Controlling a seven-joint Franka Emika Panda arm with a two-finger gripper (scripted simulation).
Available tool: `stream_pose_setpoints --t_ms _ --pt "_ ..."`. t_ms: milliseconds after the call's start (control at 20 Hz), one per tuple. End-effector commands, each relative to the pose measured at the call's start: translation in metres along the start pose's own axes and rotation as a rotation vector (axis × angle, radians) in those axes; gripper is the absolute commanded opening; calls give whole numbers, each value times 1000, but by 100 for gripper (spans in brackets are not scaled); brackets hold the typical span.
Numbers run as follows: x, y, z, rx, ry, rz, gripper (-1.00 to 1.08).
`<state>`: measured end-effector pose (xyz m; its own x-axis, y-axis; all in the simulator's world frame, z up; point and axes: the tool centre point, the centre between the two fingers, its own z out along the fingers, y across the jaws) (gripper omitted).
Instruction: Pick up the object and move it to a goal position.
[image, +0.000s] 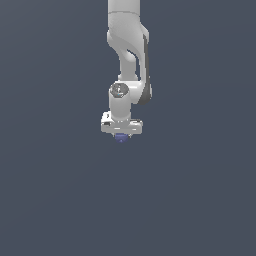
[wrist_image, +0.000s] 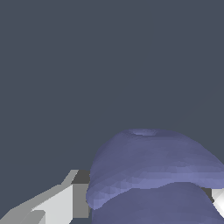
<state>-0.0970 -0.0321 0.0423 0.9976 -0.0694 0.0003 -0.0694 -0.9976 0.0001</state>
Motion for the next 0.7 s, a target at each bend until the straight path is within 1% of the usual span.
stream_pose_setpoints --t_ms 0,250,650 --pt "4 -17 -1 0 0 -1 -100" --pt "15 -64 -4 0 0 -1 -100" --pt "39 -155 -9 0 0 -1 -100"
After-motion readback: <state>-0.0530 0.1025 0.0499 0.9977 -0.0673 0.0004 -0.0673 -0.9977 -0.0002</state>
